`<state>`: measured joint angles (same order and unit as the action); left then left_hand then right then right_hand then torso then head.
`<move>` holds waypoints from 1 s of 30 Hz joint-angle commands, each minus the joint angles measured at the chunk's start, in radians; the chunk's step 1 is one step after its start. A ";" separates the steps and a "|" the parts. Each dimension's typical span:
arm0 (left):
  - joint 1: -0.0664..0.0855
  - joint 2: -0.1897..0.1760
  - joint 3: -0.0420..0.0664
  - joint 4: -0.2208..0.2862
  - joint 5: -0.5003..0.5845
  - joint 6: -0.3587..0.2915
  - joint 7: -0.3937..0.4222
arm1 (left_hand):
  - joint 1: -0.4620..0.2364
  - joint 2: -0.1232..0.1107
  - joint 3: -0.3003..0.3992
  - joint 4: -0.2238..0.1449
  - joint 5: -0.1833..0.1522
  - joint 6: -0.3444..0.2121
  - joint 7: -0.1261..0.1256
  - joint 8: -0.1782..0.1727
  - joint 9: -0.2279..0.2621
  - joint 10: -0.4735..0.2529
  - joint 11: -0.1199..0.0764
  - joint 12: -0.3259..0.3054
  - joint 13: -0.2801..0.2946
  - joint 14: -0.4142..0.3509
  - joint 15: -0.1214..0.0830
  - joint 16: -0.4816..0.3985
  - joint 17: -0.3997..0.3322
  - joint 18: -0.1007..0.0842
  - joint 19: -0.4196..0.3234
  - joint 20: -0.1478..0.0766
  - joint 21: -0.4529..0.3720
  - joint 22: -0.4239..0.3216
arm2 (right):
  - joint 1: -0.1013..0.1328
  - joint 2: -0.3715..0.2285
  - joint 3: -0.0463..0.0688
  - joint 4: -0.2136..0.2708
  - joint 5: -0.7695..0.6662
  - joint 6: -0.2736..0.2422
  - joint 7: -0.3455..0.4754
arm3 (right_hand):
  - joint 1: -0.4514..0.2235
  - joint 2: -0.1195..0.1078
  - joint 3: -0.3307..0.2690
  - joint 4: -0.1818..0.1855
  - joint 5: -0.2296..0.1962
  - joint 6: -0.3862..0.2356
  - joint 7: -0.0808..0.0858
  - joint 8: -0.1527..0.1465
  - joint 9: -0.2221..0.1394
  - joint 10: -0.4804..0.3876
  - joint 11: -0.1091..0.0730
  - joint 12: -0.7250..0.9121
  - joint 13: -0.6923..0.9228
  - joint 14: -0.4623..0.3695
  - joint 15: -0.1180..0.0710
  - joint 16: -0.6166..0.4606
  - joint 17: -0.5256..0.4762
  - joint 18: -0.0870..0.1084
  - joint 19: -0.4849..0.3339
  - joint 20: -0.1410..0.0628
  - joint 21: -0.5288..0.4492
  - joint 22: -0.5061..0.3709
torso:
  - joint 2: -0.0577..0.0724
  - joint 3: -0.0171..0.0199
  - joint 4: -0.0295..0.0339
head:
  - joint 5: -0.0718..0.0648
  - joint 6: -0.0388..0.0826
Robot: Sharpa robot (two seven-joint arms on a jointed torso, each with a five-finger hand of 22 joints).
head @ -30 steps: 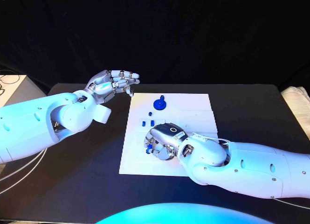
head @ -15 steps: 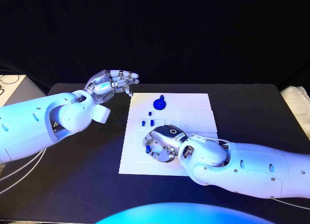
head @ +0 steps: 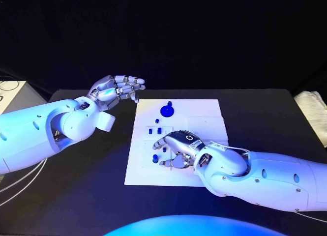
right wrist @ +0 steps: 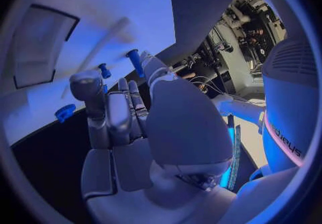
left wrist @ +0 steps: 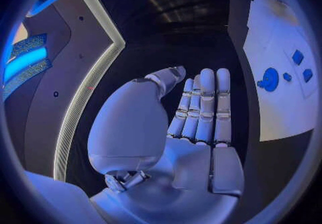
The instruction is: Assemble the parts on the task board
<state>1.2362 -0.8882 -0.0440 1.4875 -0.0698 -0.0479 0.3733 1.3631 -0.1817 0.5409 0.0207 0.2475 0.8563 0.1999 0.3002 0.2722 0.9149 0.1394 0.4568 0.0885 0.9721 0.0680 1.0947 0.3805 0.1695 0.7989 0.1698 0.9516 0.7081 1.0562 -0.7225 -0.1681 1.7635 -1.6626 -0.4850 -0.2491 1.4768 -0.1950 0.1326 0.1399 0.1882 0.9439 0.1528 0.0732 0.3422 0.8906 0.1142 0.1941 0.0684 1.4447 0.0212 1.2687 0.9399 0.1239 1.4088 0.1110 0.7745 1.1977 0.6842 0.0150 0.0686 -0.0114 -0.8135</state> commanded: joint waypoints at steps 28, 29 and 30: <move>-0.027 -0.014 0.000 0.012 0.006 0.020 0.006 | -0.011 0.005 -0.012 0.002 -0.007 0.003 -0.001 0.005 0.000 -0.007 0.001 0.007 -0.002 0.005 0.001 -0.005 -0.002 0.014 0.009 0.000 -0.010 -0.003 | 0.138 -0.465 -0.006 0.147 0.444 0.136 -0.152 | -0.239 0.106 -0.249 0.154 -0.056 0.074 -0.060 0.177 0.132 0.563 -0.101 1.193 1.281 0.093 -0.079 0.236 0.444 -0.085 0.125 -0.067 0.580 0.295 | -0.017 0.0024 -0.0205 | -0.082 0.017; -0.028 -0.014 0.000 0.012 0.006 0.020 0.006 | -0.011 0.005 -0.012 0.002 -0.007 0.003 -0.001 0.005 0.000 -0.007 0.001 0.007 -0.002 0.005 0.001 -0.005 -0.002 0.014 0.009 0.000 -0.010 -0.003 | 0.137 -0.468 -0.006 0.151 0.437 0.138 -0.160 | -0.243 0.107 -0.253 0.154 -0.056 0.074 -0.060 0.179 0.134 0.565 -0.101 1.197 1.287 0.094 -0.079 0.238 0.448 -0.086 0.125 -0.067 0.585 0.298 | -0.016 0.0027 -0.0207 | -0.082 0.017; -0.028 -0.015 0.000 0.013 0.006 0.020 0.006 | -0.011 0.005 -0.012 0.002 -0.007 0.003 -0.001 0.005 0.000 -0.007 0.001 0.007 -0.002 0.005 0.001 -0.005 -0.002 0.014 0.009 0.000 -0.010 -0.003 | 0.134 -0.471 -0.008 0.155 0.426 0.141 -0.171 | -0.248 0.109 -0.259 0.154 -0.056 0.075 -0.061 0.182 0.137 0.568 -0.102 1.202 1.294 0.095 -0.079 0.240 0.455 -0.087 0.127 -0.067 0.592 0.301 | -0.015 0.0031 -0.0206 | -0.083 0.017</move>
<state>1.2087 -0.9028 -0.0449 1.4966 -0.0697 -0.0455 0.3723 1.3591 -0.1777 0.5352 0.0208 0.2475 0.8563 0.1998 0.3002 0.2722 0.9150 0.1394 0.4609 0.0885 0.9721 0.0680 1.0947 0.3798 0.1693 0.7989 0.1698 0.9477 0.7063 1.1928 -1.1923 -0.1751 1.9106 -1.1790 -0.4020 -0.3505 1.2349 -0.0848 -0.1238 0.2936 0.1300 1.0236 0.0940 0.2519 0.4777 1.4526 0.0107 1.3941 1.3082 1.4668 -0.0610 1.5060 1.3082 0.0455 1.4663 0.0457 1.3642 1.3080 0.6681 0.0184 0.0491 -0.0931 -0.7964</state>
